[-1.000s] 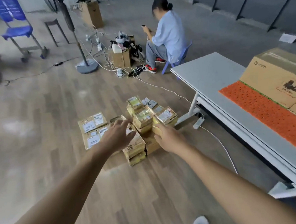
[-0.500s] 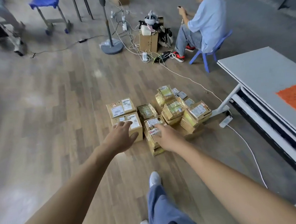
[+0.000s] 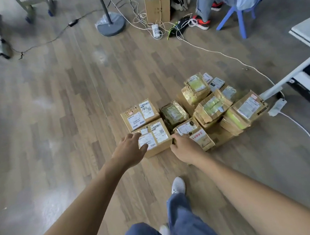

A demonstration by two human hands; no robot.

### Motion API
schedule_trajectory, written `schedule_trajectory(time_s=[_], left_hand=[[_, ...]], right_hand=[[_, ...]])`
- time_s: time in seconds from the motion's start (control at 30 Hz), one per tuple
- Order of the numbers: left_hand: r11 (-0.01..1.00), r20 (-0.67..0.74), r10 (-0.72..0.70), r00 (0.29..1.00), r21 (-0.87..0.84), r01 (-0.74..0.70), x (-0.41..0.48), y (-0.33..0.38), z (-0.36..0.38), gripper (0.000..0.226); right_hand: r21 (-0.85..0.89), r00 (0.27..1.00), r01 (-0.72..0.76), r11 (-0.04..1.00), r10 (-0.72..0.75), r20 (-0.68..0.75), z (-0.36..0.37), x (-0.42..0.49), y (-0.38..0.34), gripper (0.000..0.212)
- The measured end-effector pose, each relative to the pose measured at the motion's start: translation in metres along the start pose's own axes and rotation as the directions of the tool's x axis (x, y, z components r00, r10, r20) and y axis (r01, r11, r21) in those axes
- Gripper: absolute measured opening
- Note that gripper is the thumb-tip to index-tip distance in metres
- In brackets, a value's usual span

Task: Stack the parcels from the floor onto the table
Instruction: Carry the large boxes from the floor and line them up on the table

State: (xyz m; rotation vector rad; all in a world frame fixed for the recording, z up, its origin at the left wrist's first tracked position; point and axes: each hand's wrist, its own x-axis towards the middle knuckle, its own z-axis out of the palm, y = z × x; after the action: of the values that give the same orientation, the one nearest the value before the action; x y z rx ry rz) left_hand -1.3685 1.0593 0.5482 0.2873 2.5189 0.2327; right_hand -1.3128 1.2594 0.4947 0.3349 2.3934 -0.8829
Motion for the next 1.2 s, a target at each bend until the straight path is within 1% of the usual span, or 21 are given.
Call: schedule_trajectory(time_s=[0.2, 0.37, 0.43, 0.53, 0.67, 0.73, 0.83, 0.93, 1.03, 1.1, 1.2], left_hand=[[0.995, 0.184, 0.067, 0.981, 0.061, -0.079, 0.121, -0.008, 0.043, 0.053], [0.982, 0.258, 0.109, 0.960, 0.120, -0.143, 0.221, -0.035, 0.095, 0.051], [0.979, 0.296, 0.098, 0.950, 0.143, -0.146, 0.256, -0.053, 0.115, 0.050], [0.970, 0.334, 0.080, 0.939, 0.192, -0.151, 0.304, -0.085, 0.143, 0.045], [0.961, 0.367, 0.089, 0.926, 0.213, -0.177, 0.351, -0.118, 0.171, 0.044], [0.959, 0.367, 0.119, 0.922, 0.197, -0.202, 0.366, -0.128, 0.181, 0.044], [0.956, 0.364, 0.156, 0.918, 0.177, -0.233, 0.379, -0.134, 0.194, 0.045], [0.960, 0.300, 0.164, 0.940, 0.171, -0.222, 0.389, -0.139, 0.206, 0.045], [0.958, 0.254, 0.184, 0.950, 0.171, -0.231, 0.397, -0.146, 0.216, 0.040], [0.969, 0.242, 0.185, 0.953, 0.116, -0.218, 0.399, -0.146, 0.223, 0.045], [0.980, 0.214, 0.185, 0.959, 0.028, -0.195, 0.399, -0.143, 0.229, 0.047]], right_hand=[[0.142, 0.994, -0.108, 0.984, 0.107, 0.010, 0.040, 0.082, 0.024, 0.046], [0.258, 0.976, -0.212, 0.942, 0.219, 0.002, 0.101, 0.144, 0.059, 0.041], [0.302, 0.960, -0.271, 0.914, 0.280, 0.012, 0.126, 0.168, 0.071, 0.042], [0.349, 0.919, -0.387, 0.854, 0.388, 0.069, 0.165, 0.198, 0.085, 0.043], [0.322, 0.873, -0.484, 0.814, 0.475, 0.111, 0.211, 0.231, 0.093, 0.043], [0.337, 0.854, -0.513, 0.789, 0.510, 0.105, 0.226, 0.245, 0.092, 0.043], [0.444, 0.826, -0.533, 0.720, 0.556, 0.091, 0.246, 0.263, 0.087, 0.042], [0.490, 0.821, -0.529, 0.693, 0.563, 0.089, 0.266, 0.279, 0.081, 0.037], [0.530, 0.807, -0.536, 0.657, 0.583, 0.094, 0.282, 0.292, 0.078, 0.044], [0.574, 0.781, -0.546, 0.610, 0.618, 0.087, 0.290, 0.294, 0.082, 0.046], [0.670, 0.740, -0.546, 0.504, 0.665, 0.103, 0.302, 0.285, 0.092, 0.047]])
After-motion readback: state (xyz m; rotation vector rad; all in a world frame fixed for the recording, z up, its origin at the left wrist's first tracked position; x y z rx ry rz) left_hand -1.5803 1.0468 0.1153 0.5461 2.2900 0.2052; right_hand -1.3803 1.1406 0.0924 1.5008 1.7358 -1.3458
